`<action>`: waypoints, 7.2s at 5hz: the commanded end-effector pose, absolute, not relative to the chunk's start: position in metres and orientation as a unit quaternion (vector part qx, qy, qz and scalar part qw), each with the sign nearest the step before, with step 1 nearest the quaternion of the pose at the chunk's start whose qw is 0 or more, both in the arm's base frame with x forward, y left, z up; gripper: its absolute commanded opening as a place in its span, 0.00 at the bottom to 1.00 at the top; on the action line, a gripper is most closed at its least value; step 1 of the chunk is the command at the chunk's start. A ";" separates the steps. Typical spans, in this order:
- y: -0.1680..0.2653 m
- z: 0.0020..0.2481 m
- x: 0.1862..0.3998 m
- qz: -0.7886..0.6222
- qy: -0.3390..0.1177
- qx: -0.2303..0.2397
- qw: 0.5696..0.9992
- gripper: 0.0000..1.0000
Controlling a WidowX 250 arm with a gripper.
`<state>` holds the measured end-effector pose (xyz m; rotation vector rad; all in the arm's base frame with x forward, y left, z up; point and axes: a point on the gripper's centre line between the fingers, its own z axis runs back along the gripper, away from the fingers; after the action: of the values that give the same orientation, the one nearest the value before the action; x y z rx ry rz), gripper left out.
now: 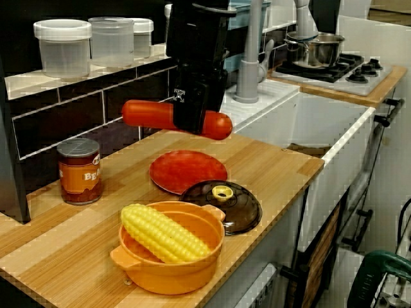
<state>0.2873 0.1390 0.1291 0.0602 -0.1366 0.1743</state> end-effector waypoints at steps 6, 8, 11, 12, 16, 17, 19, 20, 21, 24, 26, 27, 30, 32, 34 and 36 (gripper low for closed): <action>0.222 0.140 0.265 0.120 -0.193 0.058 0.972 0.00; 0.221 0.129 0.260 0.135 -0.202 0.063 0.968 0.00; 0.214 0.117 0.263 0.146 -0.189 0.061 0.969 0.00; 0.212 0.114 0.264 0.150 -0.187 0.058 0.969 0.00; 0.209 0.104 0.260 0.155 -0.187 0.066 0.968 1.00; 0.208 0.103 0.259 0.152 -0.187 0.067 0.968 1.00; 0.211 0.105 0.261 0.156 -0.182 0.064 0.969 1.00; 0.212 0.111 0.263 0.152 -0.176 0.053 0.971 1.00; 0.209 0.115 0.269 0.143 -0.163 0.045 0.975 1.00; 0.176 0.120 0.287 0.081 -0.132 0.032 0.987 1.00; 0.152 0.115 0.281 0.039 -0.128 0.044 0.990 1.00; 0.146 0.112 0.276 0.028 -0.118 0.043 0.992 1.00; 0.141 0.100 0.269 0.022 -0.099 0.047 0.994 1.00; 0.140 0.089 0.265 0.025 -0.104 0.056 0.993 1.00; 0.135 0.081 0.265 0.033 -0.098 0.062 0.993 1.00; 0.134 0.076 0.270 0.053 -0.090 0.056 0.993 1.00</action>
<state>0.2590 0.1312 0.0646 0.0935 -0.1442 0.1088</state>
